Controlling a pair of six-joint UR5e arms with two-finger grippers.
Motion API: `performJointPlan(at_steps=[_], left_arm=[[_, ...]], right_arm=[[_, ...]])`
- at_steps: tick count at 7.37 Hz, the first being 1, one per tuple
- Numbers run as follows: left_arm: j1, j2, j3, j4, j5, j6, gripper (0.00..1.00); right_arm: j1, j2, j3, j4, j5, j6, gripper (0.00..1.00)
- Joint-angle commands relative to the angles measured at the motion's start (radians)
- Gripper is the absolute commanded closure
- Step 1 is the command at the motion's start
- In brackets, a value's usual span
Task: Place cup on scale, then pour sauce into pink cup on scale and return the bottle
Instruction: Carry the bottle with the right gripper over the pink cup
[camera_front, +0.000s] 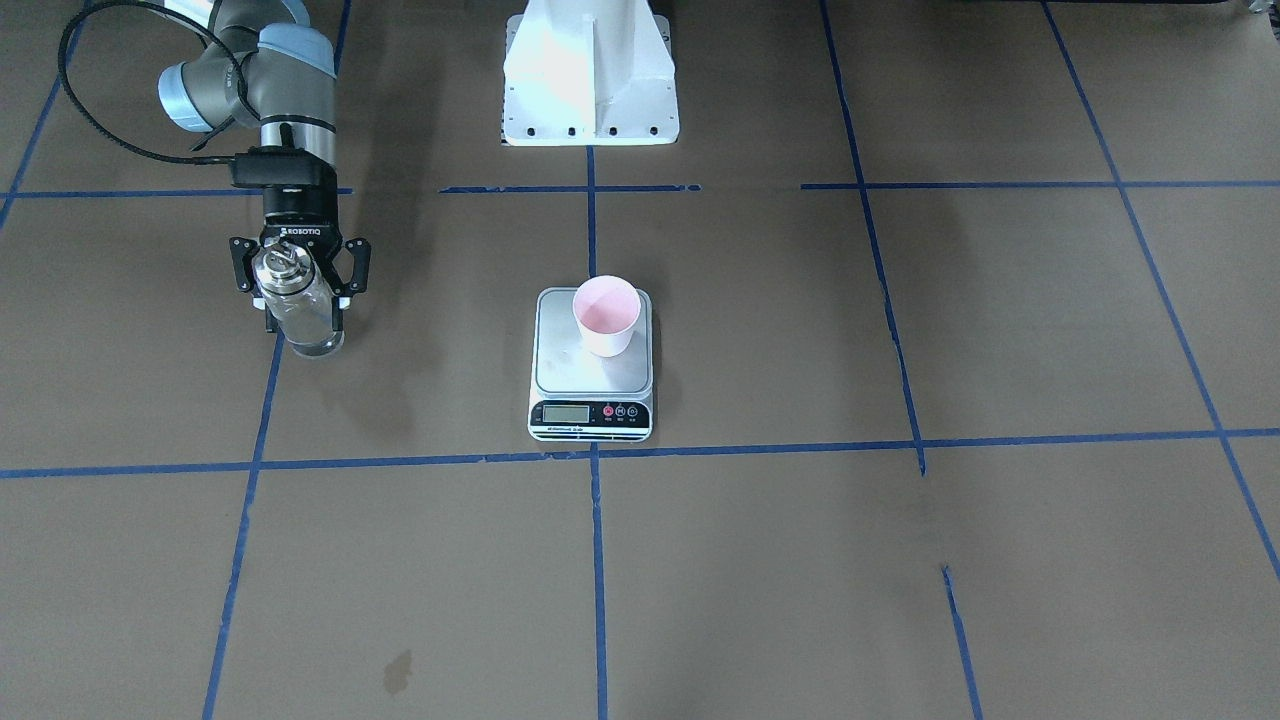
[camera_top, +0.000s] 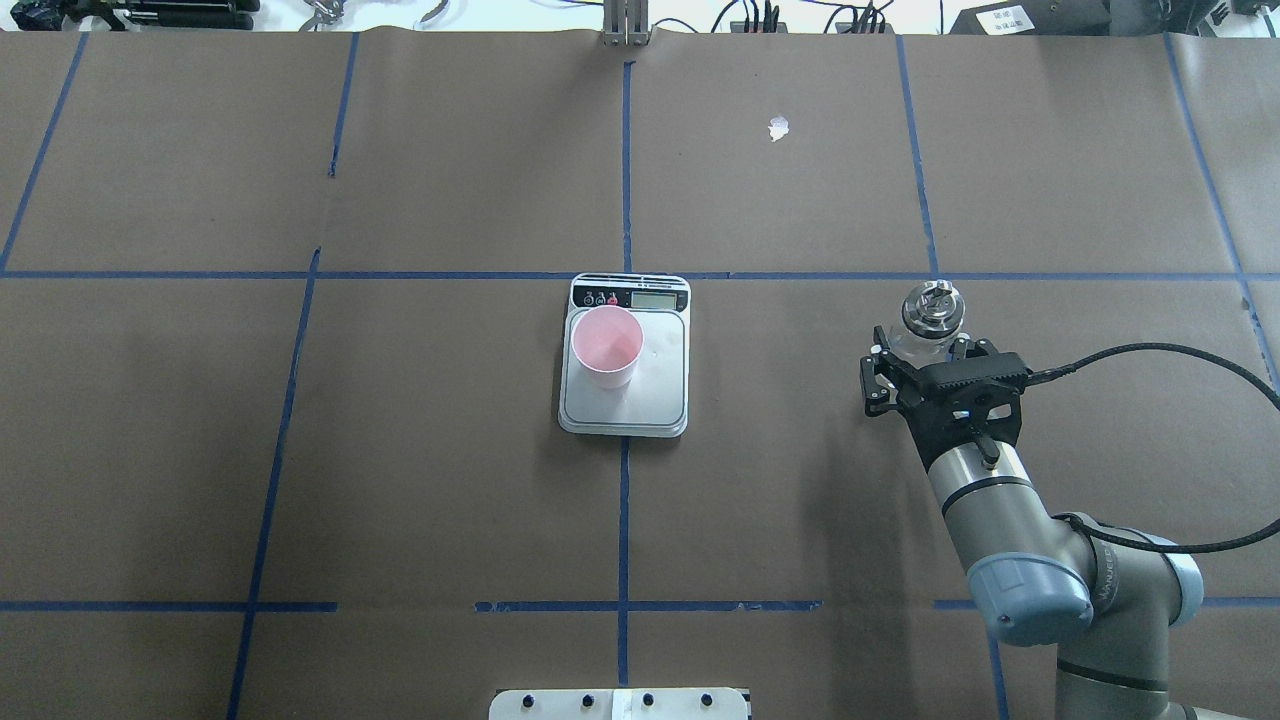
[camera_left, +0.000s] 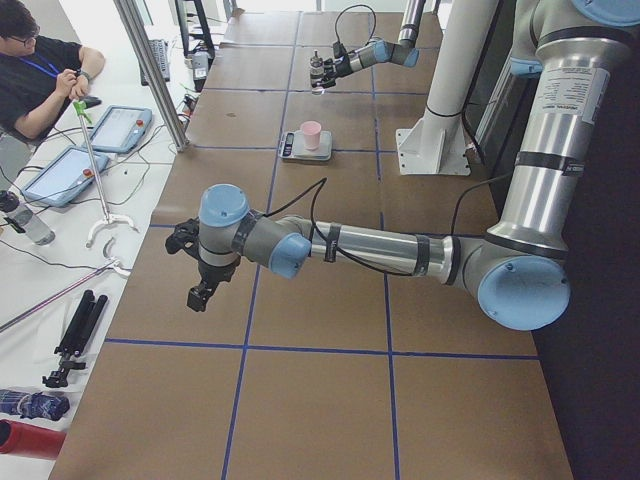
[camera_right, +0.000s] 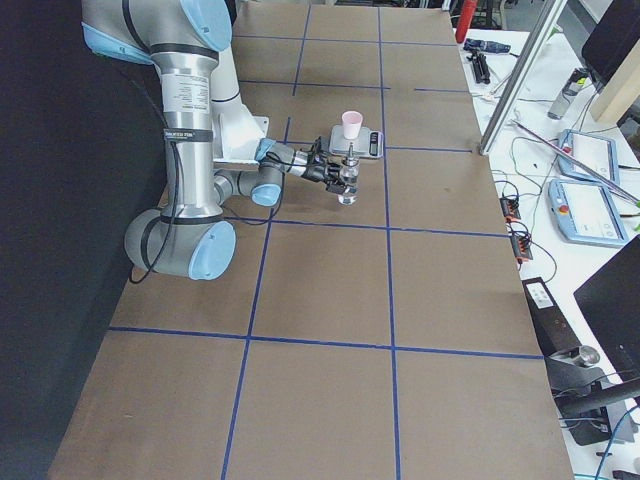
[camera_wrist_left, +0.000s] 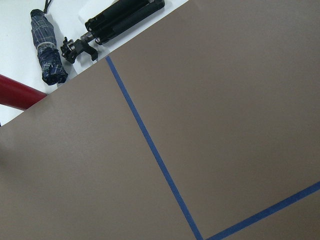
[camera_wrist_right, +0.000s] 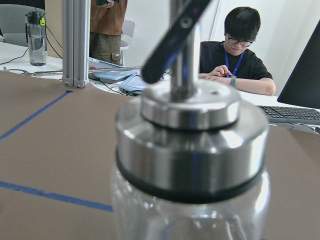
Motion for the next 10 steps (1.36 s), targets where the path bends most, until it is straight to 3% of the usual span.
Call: performJointPlan(at_steps=[1, 2, 5, 10], left_arm=[[-0.076, 0.058, -0.002, 0.002, -0.055, -0.021, 0.00], [-0.091, 0.110, -0.011, -0.007, -0.057, -0.019, 0.00], [-0.096, 0.130, -0.034, -0.004, -0.058, -0.025, 0.00], [-0.094, 0.129, -0.033, 0.004, -0.057, -0.030, 0.00]], right_arm=[[-0.006, 0.075, 0.030, -0.160, 0.001, -0.042, 1.00], [-0.007, 0.158, 0.026, -0.293, 0.001, -0.040, 1.00], [-0.008, 0.348, 0.028, -0.656, -0.002, -0.039, 1.00], [-0.019, 0.425, 0.028, -1.038, -0.128, -0.042, 1.00]])
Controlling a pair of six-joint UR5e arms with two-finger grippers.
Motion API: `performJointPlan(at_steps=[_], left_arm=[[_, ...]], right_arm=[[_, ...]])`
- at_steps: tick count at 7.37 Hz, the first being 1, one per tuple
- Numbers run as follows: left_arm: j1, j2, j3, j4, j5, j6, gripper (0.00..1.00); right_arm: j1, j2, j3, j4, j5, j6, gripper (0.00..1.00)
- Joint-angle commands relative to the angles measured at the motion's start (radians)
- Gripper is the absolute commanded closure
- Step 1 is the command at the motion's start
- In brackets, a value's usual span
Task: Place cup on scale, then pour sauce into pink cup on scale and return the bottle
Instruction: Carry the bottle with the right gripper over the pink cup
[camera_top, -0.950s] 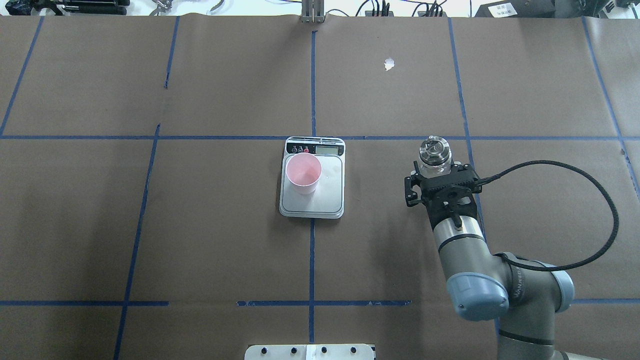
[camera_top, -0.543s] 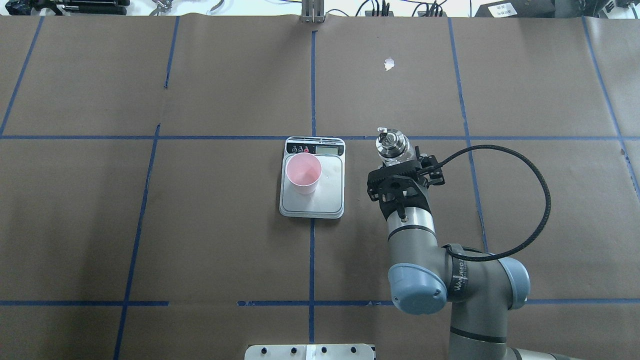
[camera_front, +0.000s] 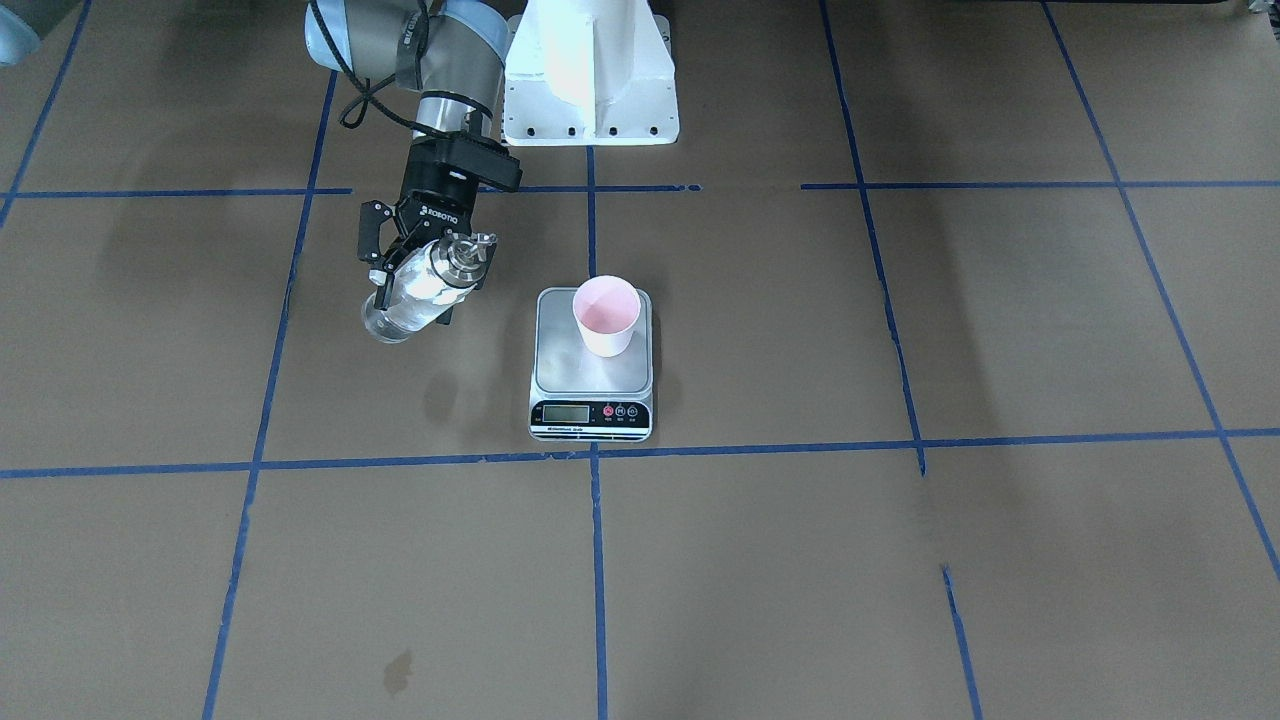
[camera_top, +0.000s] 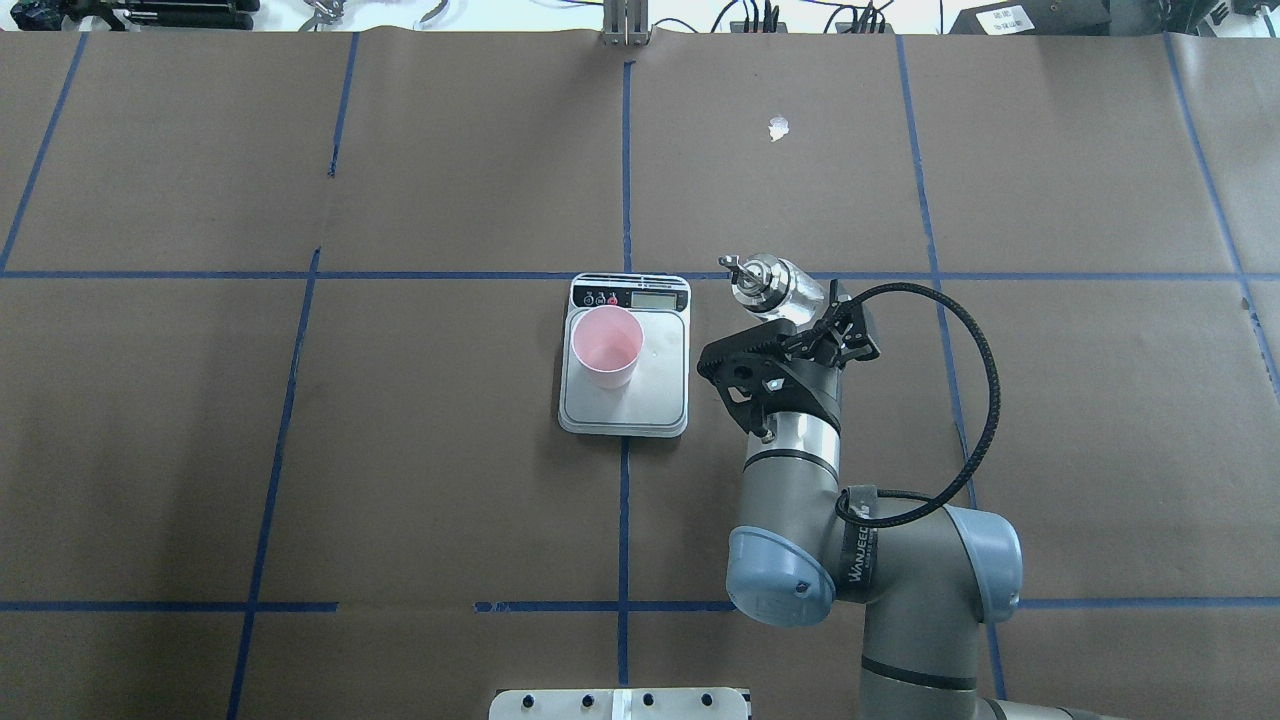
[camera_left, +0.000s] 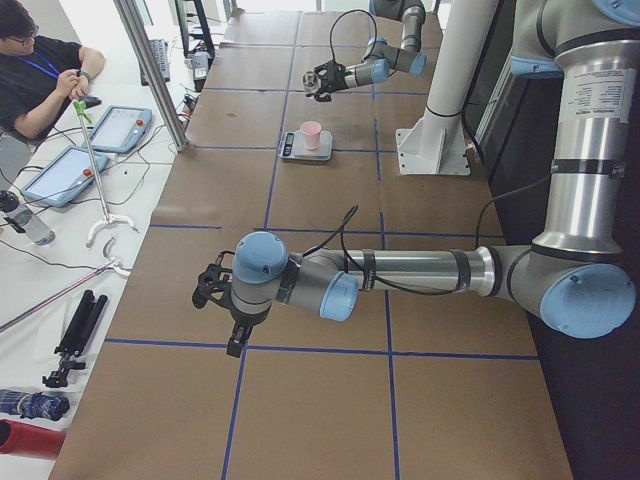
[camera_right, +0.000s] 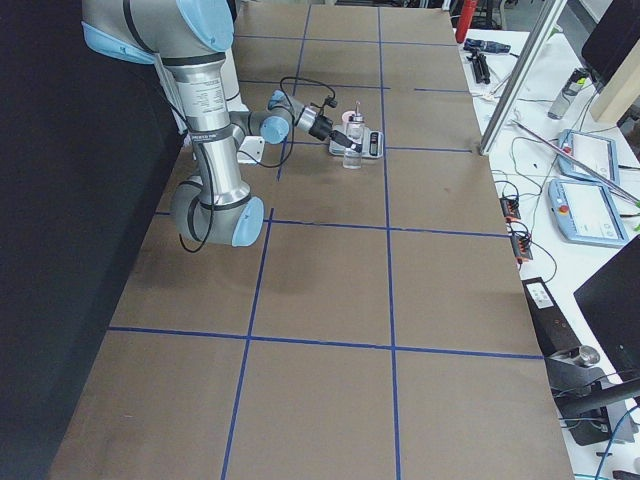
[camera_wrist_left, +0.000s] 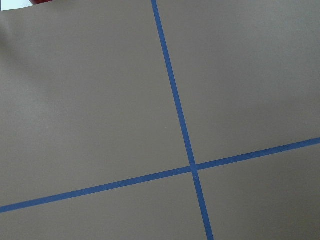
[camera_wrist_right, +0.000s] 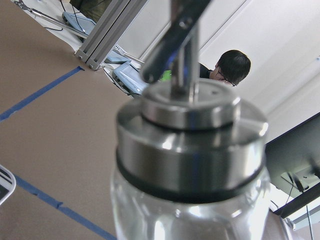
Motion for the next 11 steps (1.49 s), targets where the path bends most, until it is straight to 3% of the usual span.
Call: performJointPlan(at_steps=[1, 3, 8, 11], left_arm=[[0.000, 0.002, 0.002, 0.000, 0.000, 0.000, 0.00], [0.000, 0.003, 0.005, 0.002, 0.000, 0.000, 0.00], [0.000, 0.003, 0.028, 0.002, 0.000, 0.000, 0.00], [0.000, 0.005, 0.036, 0.002, 0.000, 0.000, 0.00]], right_arm=[[-0.020, 0.044, -0.006, -0.170, -0.062, -0.002, 1.00], [-0.030, 0.090, -0.012, -0.318, -0.093, -0.005, 1.00], [-0.021, 0.150, -0.118, -0.331, -0.148, -0.068, 1.00], [-0.004, 0.160, -0.130, -0.349, -0.177, -0.188, 1.00]])
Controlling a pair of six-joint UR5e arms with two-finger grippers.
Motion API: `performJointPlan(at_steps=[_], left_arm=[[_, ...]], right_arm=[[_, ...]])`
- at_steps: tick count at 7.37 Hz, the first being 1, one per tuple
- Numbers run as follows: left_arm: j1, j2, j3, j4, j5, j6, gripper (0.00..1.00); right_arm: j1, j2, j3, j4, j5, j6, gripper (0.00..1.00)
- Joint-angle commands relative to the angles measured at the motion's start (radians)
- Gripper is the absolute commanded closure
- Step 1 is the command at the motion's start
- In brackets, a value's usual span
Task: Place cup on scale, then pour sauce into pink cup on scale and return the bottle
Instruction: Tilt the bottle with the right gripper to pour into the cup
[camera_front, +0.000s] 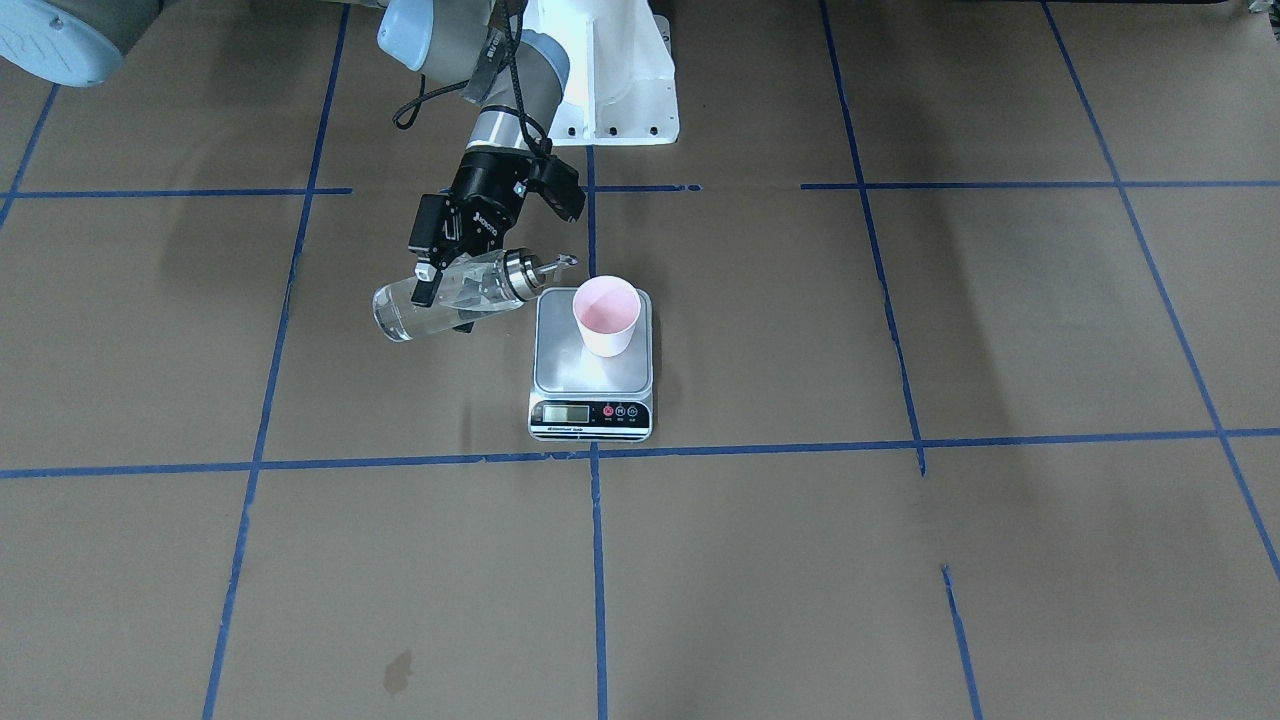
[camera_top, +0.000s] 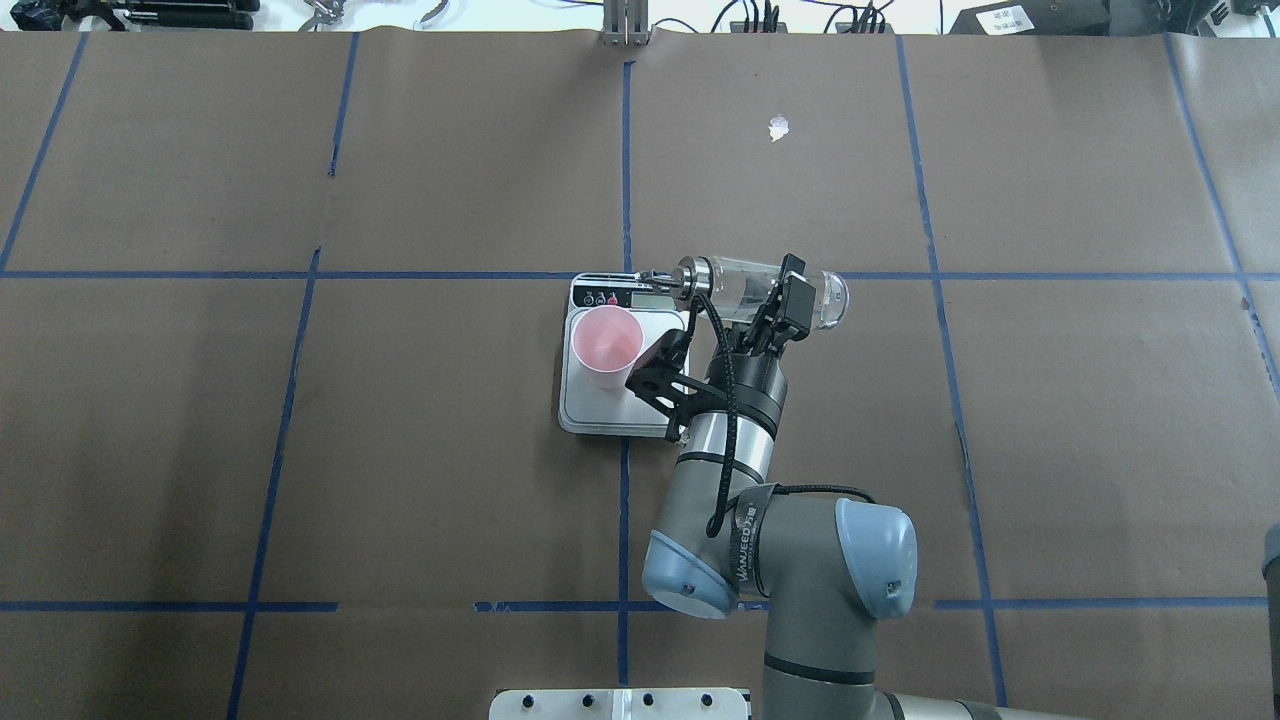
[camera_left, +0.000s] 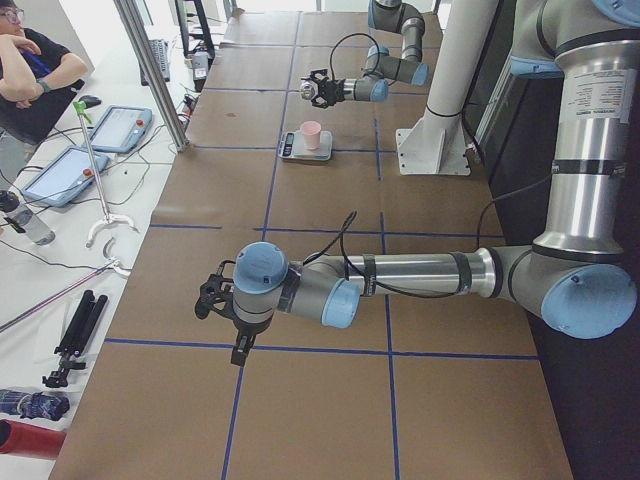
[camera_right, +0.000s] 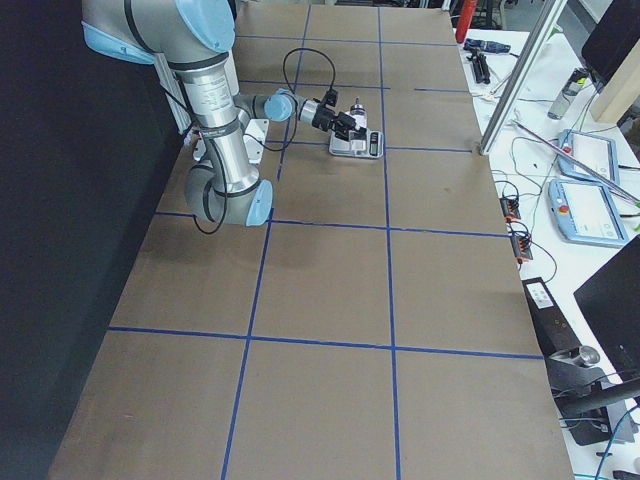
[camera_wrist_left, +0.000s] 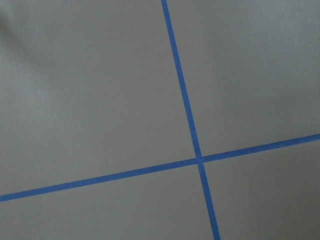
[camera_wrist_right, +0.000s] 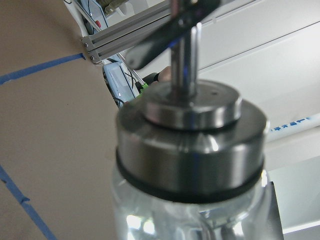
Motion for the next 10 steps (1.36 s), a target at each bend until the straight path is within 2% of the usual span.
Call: performJointPlan(at_steps=[1, 3, 6, 8, 10], left_arm=[[0.000, 0.000, 0.011, -0.002, -0.001, 0.000, 0.00], [0.000, 0.000, 0.016, 0.000, -0.001, 0.000, 0.00], [0.000, -0.002, 0.022, -0.002, -0.001, 0.000, 0.00], [0.000, -0.008, 0.044, -0.006, -0.003, 0.000, 0.00], [0.002, -0.007, 0.048, -0.003, -0.061, 0.000, 0.00]], right_arm=[[0.013, 0.024, -0.014, -0.050, -0.022, -0.050, 1.00], [0.021, 0.040, -0.023, -0.101, -0.022, -0.052, 1.00], [0.024, 0.066, -0.026, -0.238, -0.022, -0.058, 1.00], [0.022, 0.066, -0.029, -0.256, -0.025, -0.072, 1.00], [0.021, 0.066, -0.040, -0.264, -0.062, -0.087, 1.00]])
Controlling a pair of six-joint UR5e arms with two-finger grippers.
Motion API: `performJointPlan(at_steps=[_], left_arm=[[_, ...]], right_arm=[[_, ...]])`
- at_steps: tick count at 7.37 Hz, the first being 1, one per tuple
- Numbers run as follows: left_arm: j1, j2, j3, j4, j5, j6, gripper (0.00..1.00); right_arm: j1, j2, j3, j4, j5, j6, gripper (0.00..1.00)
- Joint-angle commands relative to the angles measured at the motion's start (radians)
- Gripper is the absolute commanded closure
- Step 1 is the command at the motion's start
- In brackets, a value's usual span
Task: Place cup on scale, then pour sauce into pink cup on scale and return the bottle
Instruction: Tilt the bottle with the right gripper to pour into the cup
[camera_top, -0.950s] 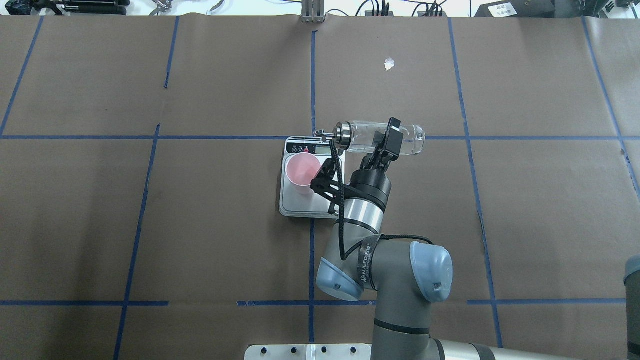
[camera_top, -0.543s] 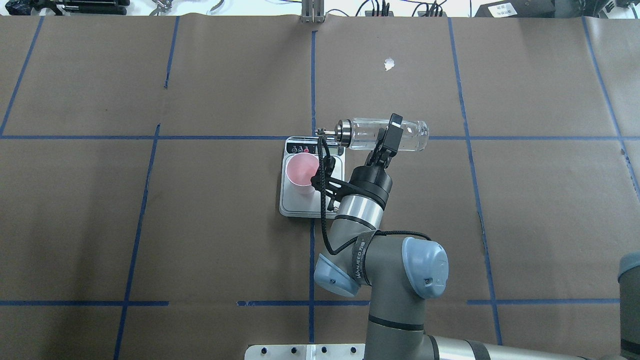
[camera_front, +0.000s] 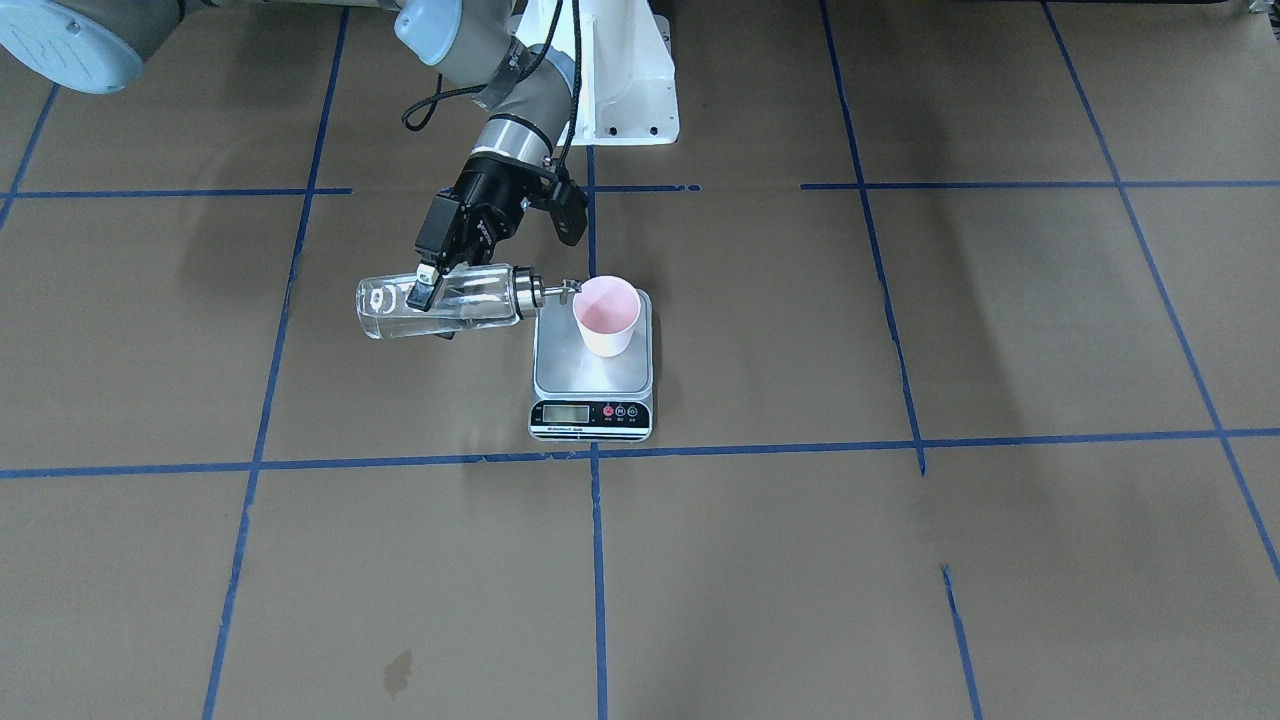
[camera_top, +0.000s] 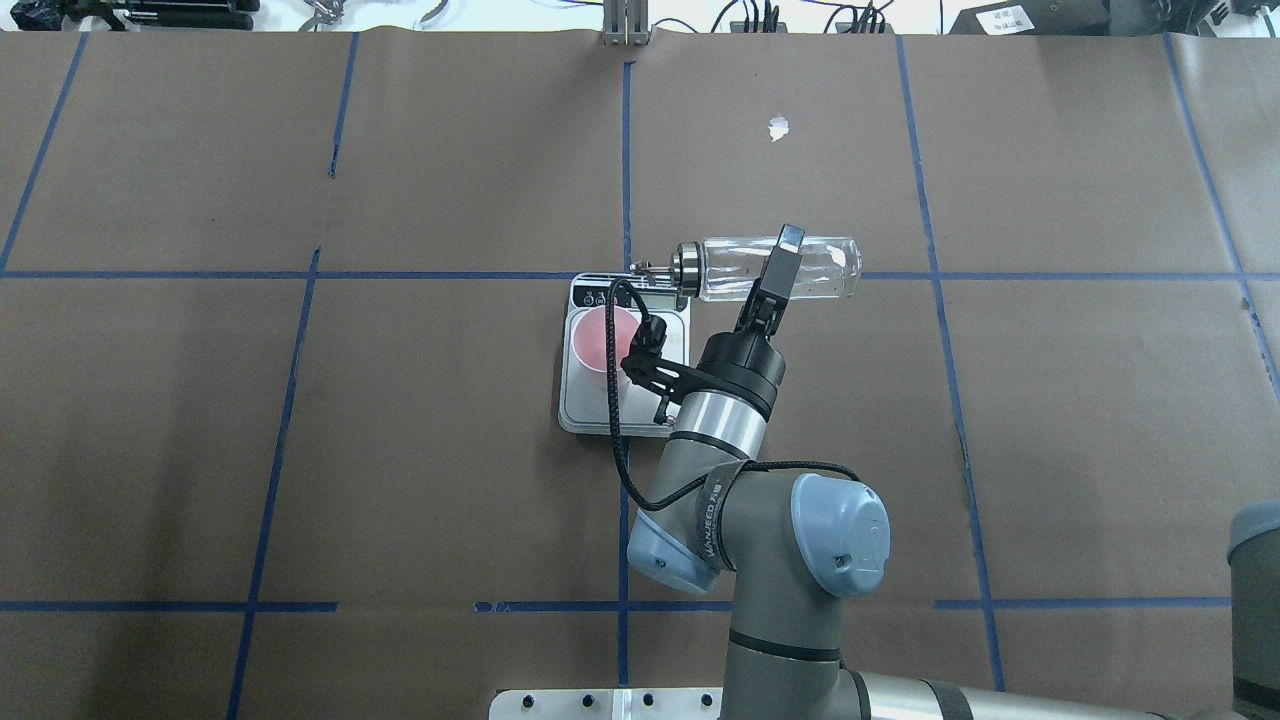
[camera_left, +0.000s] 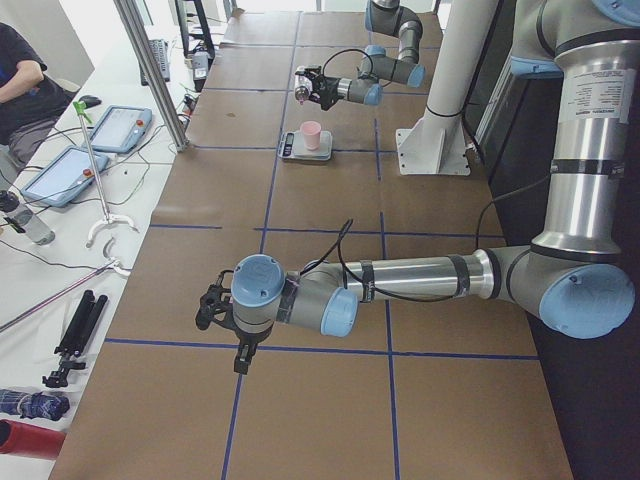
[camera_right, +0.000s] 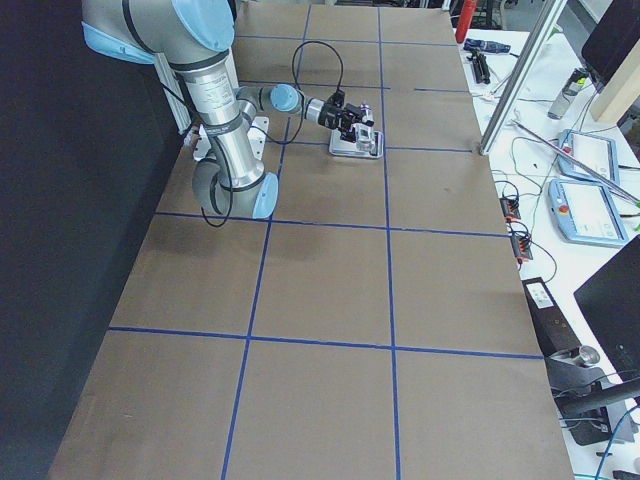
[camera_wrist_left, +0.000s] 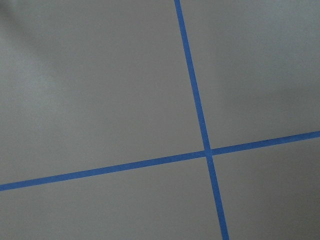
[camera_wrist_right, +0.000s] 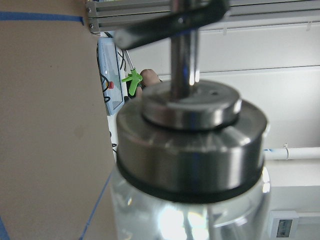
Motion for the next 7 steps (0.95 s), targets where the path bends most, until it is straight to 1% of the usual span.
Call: performJointPlan(at_steps=[1, 3, 7], left_arm=[[0.001, -0.003, 0.013, 0.001, -0.029, 0.000, 0.00], [0.001, -0.009, 0.024, 0.001, -0.029, 0.000, 0.00], [0.001, -0.012, 0.024, 0.001, -0.041, -0.002, 0.00]], right_arm=[[-0.004, -0.001, -0.005, -0.006, -0.030, -0.009, 1.00], [-0.007, -0.008, -0.005, -0.015, -0.070, -0.019, 1.00], [-0.010, -0.014, -0.005, -0.017, -0.093, -0.019, 1.00]])
